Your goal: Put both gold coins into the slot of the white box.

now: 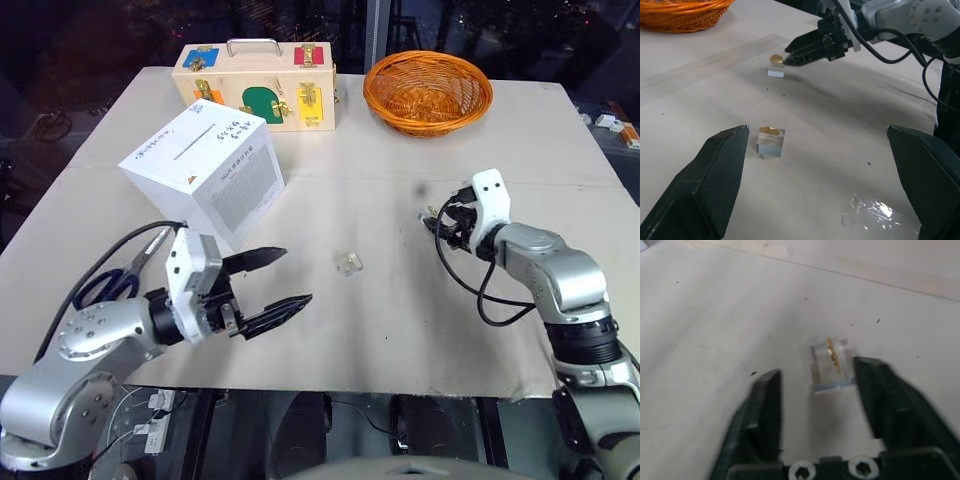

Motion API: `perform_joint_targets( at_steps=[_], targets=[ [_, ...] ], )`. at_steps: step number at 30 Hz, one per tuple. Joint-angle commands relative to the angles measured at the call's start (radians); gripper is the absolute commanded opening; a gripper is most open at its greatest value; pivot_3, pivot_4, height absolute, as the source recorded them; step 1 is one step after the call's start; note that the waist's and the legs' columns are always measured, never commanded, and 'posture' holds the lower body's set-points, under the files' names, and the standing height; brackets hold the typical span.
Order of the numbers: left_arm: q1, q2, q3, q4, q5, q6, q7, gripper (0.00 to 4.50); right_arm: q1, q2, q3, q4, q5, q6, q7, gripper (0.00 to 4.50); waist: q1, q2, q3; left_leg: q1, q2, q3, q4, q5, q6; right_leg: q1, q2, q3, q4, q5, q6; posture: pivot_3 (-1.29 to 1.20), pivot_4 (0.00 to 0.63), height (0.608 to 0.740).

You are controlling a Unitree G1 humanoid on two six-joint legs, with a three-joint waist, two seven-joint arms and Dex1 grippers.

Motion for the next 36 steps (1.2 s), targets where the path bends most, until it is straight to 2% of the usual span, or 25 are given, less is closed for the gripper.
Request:
perform_joint_targets(
  at_steps=[1, 2, 6, 24, 28, 34, 36],
  targets=[
    [0.014, -0.004, 0.022, -0.055, -0.003, -0.021, 0.029, 4.5, -0.032, -0.001, -0.003, 0.012, -0.021, -0.034, 0.009, 2.37, 0.0, 0.0, 0.0, 0.0, 0.0, 0.0, 0.0, 0.0, 0.0, 0.0, 0.0, 0.0, 0.0, 0.0, 0.0, 0.0, 0.15, 0.726],
    [0.019, -0.005, 0.021, -0.06, -0.001, -0.022, 0.035, 4.5, -0.036, -0.002, 0.002, 0.02, -0.024, -0.038, 0.014, 2.37, 0.0, 0.0, 0.0, 0.0, 0.0, 0.0, 0.0, 0.0, 0.0, 0.0, 0.0, 0.0, 0.0, 0.0, 0.0, 0.0, 0.15, 0.726],
    [0.034, -0.01, 0.019, -0.094, -0.013, -0.013, 0.075, 4.5, -0.052, 0.001, 0.008, 0.049, -0.034, -0.054, 0.031, 1.42, -0.001, 0.0, 0.0, 0.001, 0.0, 0.0, 0.0, 0.0, 0.0, 0.0, 0.0, 0.0, 0.001, 0.0, 0.0, 0.0, 0.15, 0.726],
    [0.054, 0.01, 0.051, -0.076, -0.026, -0.025, 0.067, 4.5, -0.086, 0.029, 0.015, 0.144, -0.084, -0.105, 0.051, 1.42, -0.002, 0.0, 0.0, 0.001, 0.0, 0.001, 0.0, 0.0, 0.0, 0.0, 0.0, 0.0, 0.001, 0.0, 0.0, 0.0, 0.15, 0.726],
    [0.048, 0.011, 0.055, -0.088, -0.035, -0.013, 0.079, 4.5, -0.089, 0.03, 0.014, 0.154, -0.088, -0.109, 0.054, 0.02, -0.002, 0.0, 0.0, 0.001, 0.0, 0.001, 0.0, 0.0, 0.0, 0.0, 0.0, 0.0, 0.001, 0.0, 0.0, 0.0, 0.15, 0.726],
    [0.023, 0.014, 0.045, -0.103, -0.063, 0.012, 0.116, 4.5, -0.08, 0.027, 0.005, 0.153, -0.089, -0.112, 0.064, 0.02, -0.002, 0.0, 0.0, 0.001, 0.0, 0.0, 0.0, 0.0, 0.0, 0.0, 0.0, 0.0, 0.001, 0.0, 0.0, 0.0, 0.15, 0.726],
    [-0.02, 0.004, 0.043, -0.1, -0.132, 0.054, 0.183, 4.5, -0.078, 0.028, -0.013, 0.14, -0.075, -0.118, 0.073, 0.02, -0.002, 0.0, 0.0, 0.001, 0.0, 0.0, 0.0, 0.0, 0.0, 0.0, 0.0, 0.0, 0.001, 0.0, 0.0, 0.0, 0.15, 0.726]
  ],
)
